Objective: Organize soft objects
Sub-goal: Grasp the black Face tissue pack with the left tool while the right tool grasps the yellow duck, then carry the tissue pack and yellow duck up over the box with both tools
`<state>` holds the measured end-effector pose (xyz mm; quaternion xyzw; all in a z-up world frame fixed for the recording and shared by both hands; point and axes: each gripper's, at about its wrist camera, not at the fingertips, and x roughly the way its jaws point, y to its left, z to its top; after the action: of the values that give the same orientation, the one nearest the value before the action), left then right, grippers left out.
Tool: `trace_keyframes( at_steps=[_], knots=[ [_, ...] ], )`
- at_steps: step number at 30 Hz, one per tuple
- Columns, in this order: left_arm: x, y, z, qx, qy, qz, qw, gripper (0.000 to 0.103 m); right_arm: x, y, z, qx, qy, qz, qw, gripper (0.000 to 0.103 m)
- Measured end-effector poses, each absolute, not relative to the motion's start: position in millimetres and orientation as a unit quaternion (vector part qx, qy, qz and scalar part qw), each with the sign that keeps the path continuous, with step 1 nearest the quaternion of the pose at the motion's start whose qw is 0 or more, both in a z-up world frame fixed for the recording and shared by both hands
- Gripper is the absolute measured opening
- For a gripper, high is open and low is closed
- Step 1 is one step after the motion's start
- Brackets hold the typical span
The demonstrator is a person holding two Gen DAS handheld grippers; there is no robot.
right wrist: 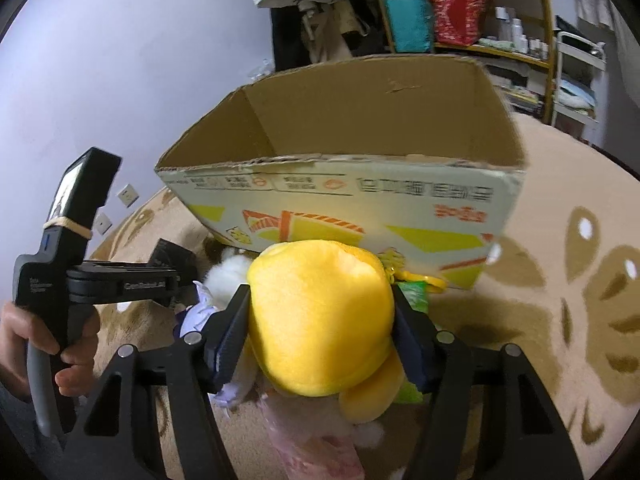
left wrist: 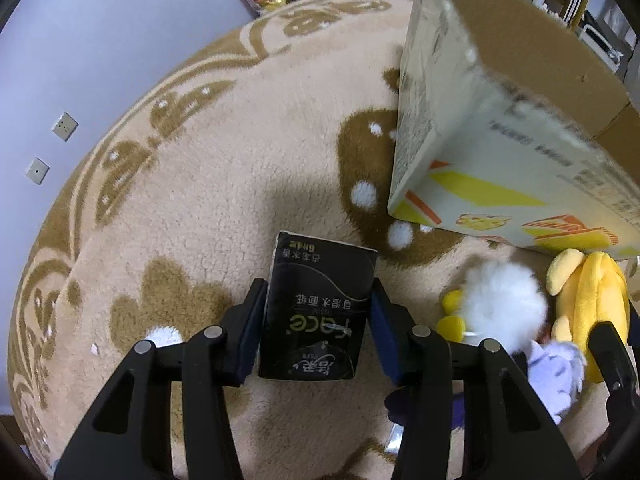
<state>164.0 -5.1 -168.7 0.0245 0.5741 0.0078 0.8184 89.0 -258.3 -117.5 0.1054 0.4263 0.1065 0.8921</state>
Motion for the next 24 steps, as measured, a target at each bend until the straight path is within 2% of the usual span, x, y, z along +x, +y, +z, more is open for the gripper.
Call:
trace_keyframes(
  at_steps=[10, 24],
  knots=[
    [130, -11, -122, 0.028, 0.522, -0.014, 0.852, 0.047, 63, -269, -94, 0.100, 0.419, 0.054, 0.901, 0.067],
    [88, -14, -47, 0.034, 0.387, -0.014, 0.921, 0.047, 20, -292, -30, 0.143, 0.309, 0.058, 0.939, 0.066]
  ],
)
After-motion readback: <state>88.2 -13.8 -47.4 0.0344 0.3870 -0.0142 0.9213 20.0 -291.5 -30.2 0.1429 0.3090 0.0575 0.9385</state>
